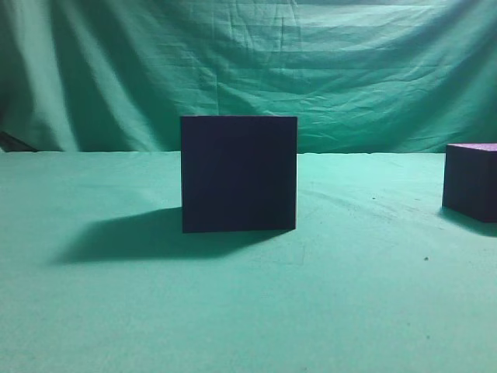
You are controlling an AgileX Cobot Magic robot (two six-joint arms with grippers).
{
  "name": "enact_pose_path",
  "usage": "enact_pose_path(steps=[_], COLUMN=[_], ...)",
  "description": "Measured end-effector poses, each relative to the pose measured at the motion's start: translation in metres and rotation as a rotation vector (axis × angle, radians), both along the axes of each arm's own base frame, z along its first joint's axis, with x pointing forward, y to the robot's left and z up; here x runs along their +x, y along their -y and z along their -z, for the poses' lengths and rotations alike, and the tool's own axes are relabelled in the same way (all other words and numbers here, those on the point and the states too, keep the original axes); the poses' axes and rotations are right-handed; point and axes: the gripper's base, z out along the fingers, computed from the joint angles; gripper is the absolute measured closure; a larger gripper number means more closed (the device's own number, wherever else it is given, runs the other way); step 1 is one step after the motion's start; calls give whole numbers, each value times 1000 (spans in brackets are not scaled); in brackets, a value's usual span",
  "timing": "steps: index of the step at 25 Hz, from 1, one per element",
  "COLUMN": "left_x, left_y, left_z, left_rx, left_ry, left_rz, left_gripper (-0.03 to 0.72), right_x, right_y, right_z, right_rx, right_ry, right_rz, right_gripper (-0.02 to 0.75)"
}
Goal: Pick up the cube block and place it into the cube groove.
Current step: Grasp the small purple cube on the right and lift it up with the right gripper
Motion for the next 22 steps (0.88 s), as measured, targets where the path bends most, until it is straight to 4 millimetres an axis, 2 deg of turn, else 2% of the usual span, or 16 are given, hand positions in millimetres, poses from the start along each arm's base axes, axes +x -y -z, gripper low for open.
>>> enact_pose_path(steps=[3,4,5,9,12,17,18,19,22], left_x=[0,0,0,0,0,0,0,0,0], left_y=[0,0,0,0,0,0,0,0,0], left_z=[0,0,0,0,0,0,0,0,0], left_rx=[0,0,0,0,0,0,0,0,0], left_ry=[0,0,0,0,0,0,0,0,0], left_rz=[0,0,0,0,0,0,0,0,0], left_gripper=[688,688,688,688,688,688,688,688,688], right_x=[13,19,25,59,83,117,124,130,146], right_y=[-4,-6,-9,-14,-22,-44,-48,-51,-57], right_z=[-10,-16,-23,-37,-37,-18,-14,-11,2], right_rx=[-98,-144,-190,-266,-346,-511,-516,-512,-503], right_ry=[-55,-76,-104,-304,-446,-638,-667,-684,-747], right_rz=[-93,-144,-201,-310,-330,-329,-324,-321,-306], right_gripper=[688,738,738,738,738,738,688,688,485])
